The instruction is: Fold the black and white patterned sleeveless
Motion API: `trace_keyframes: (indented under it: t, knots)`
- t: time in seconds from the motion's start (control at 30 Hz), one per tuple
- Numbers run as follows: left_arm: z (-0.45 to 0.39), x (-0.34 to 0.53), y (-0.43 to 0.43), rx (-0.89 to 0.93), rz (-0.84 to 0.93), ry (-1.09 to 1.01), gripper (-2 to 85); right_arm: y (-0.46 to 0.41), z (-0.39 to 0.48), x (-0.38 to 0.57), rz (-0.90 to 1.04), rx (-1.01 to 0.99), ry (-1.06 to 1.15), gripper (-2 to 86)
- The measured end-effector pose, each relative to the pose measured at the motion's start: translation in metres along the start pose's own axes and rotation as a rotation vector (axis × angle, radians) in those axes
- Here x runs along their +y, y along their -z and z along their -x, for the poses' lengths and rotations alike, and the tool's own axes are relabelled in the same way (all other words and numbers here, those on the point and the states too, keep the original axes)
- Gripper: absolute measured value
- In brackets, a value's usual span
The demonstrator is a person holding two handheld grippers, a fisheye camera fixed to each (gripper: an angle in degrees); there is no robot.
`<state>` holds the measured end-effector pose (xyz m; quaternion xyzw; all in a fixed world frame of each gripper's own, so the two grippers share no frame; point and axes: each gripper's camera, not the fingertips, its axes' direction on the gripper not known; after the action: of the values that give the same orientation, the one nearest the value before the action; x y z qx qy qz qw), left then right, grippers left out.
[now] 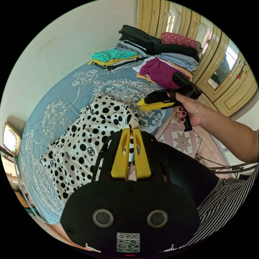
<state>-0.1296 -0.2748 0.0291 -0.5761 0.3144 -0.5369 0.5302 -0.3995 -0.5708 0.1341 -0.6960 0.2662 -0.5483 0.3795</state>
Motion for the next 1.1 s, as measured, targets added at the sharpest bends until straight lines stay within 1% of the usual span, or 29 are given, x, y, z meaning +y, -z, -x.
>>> trace_keyframes:
  t: [0.2,0.33,0.5,0.67,0.83,0.93,1.1]
  knots:
    - [0.02,0.031,-0.014,0.029,-0.036,0.063,1.4,-0.055,-0.044,-0.056,0.065,-0.021,-0.099,9.2]
    - [0.032,0.052,-0.034,0.051,-0.051,0.095,1.2,-0.079,-0.066,-0.075,0.018,-0.096,-0.16,9.7]
    - [0.036,0.076,-0.069,0.071,-0.053,0.099,1.3,-0.112,-0.071,-0.11,0.03,-0.073,-0.175,10.6]
    - [0.033,0.099,-0.111,0.087,-0.053,0.084,1.4,-0.153,-0.063,-0.149,0.062,-0.015,-0.163,9.7]
    - [0.024,0.125,-0.17,0.116,-0.039,0.054,1.6,-0.209,-0.039,-0.196,0.121,0.1,-0.109,6.7]
    - [0.02,0.142,-0.203,0.124,-0.042,0.047,1.5,-0.239,-0.026,-0.217,0.143,0.132,-0.101,4.2]
    - [0.024,0.176,-0.255,0.142,-0.059,0.076,1.4,-0.27,-0.002,-0.239,0.128,0.176,-0.081,1.9]
